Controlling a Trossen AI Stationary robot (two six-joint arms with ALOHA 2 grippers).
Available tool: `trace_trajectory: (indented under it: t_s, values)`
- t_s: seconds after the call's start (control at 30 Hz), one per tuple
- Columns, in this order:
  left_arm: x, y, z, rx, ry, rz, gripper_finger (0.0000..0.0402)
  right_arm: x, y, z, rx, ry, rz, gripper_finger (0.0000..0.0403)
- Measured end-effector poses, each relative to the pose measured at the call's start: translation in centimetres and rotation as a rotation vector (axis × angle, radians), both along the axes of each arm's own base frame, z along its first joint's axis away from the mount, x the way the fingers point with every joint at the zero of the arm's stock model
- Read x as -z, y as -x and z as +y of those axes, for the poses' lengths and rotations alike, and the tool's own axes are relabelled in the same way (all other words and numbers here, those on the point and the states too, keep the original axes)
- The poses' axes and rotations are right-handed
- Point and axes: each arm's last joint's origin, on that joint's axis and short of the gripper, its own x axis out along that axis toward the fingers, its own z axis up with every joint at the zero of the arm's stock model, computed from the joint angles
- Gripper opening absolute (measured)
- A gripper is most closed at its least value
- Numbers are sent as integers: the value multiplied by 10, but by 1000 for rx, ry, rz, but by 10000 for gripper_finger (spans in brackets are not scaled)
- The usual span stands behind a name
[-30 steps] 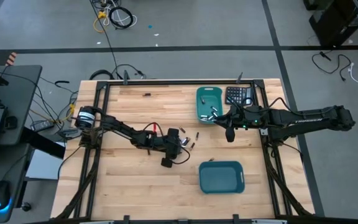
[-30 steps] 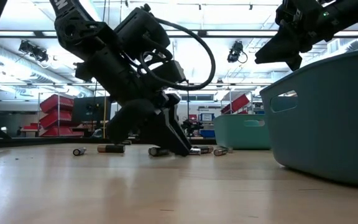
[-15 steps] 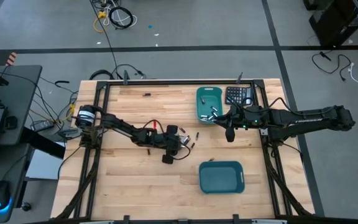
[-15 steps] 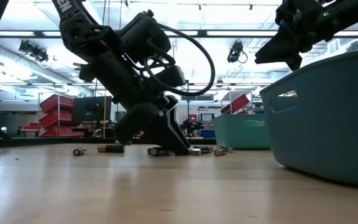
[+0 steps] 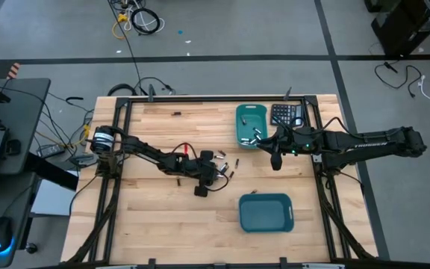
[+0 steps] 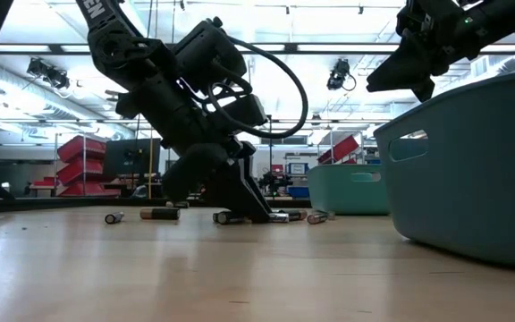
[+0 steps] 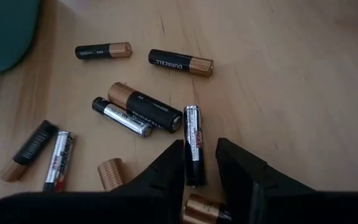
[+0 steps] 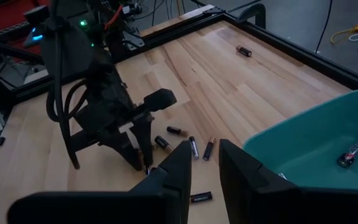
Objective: Sort batteries
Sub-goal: Put the silver battery into the green bin
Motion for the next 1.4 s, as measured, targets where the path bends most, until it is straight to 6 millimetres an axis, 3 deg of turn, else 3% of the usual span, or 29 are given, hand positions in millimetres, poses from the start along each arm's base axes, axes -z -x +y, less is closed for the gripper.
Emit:
trace_trajectory:
  t_s: [0.4, 1.17, 1.4]
  values:
    - [0, 1, 1, -27, -14, 14, 20, 0, 0, 0, 0, 0, 0, 68]
    - [-3, -3, -10, -2, -6, -62, 1, 0, 0, 0, 0, 0, 0, 68]
    - [-5, -4, -10, 2, -21, -87, 39, 0, 0, 0, 0, 0, 0, 68]
